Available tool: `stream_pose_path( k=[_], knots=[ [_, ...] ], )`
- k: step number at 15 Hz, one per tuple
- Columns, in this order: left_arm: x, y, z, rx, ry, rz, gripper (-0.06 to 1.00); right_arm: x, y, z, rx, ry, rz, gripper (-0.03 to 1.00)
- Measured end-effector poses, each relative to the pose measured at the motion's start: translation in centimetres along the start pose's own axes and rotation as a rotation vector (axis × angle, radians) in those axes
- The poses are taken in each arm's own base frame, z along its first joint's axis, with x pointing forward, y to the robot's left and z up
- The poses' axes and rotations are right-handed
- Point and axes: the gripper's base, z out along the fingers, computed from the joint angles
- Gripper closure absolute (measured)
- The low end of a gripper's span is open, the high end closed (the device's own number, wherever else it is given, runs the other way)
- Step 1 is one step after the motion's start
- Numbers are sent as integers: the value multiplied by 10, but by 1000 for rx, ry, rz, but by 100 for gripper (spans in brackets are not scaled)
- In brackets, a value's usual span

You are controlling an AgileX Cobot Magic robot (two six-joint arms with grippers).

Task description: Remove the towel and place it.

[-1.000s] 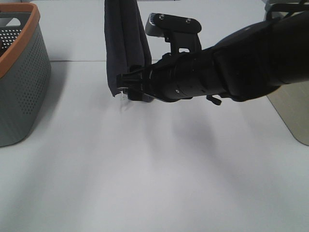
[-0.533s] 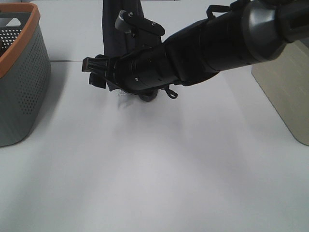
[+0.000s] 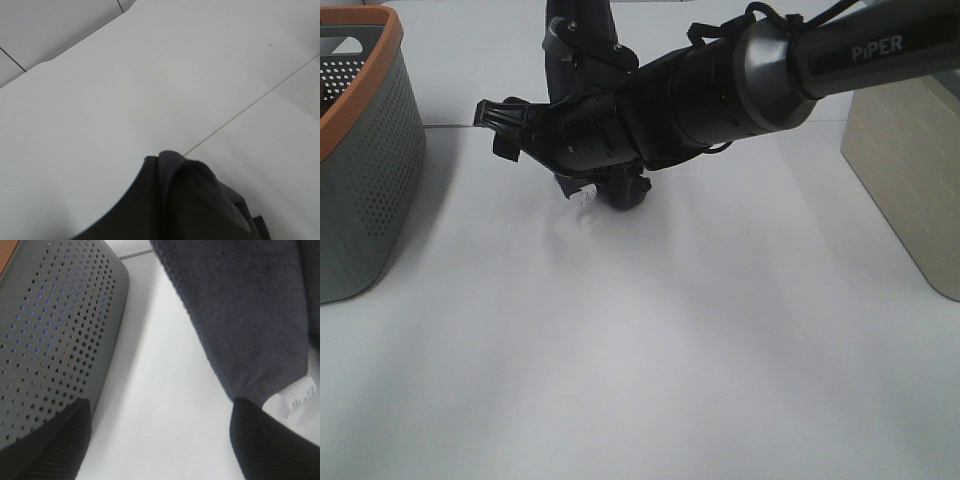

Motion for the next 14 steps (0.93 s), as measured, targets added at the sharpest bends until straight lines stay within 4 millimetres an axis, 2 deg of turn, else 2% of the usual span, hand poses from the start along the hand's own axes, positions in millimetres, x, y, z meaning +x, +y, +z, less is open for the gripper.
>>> stream_pose_path(
  k=[4, 8, 14],
  knots=[
    [0, 0, 0, 2, 0, -3, 94, -7, -2, 12, 50, -66, 19, 21],
    [0, -1, 0, 8, -1, -10, 94, 5, -14, 27, 104, -62, 19, 21],
    [0, -2, 0, 26, -1, -25, 94, 7, -27, 34, 200, -123, -1, 30]
  ],
)
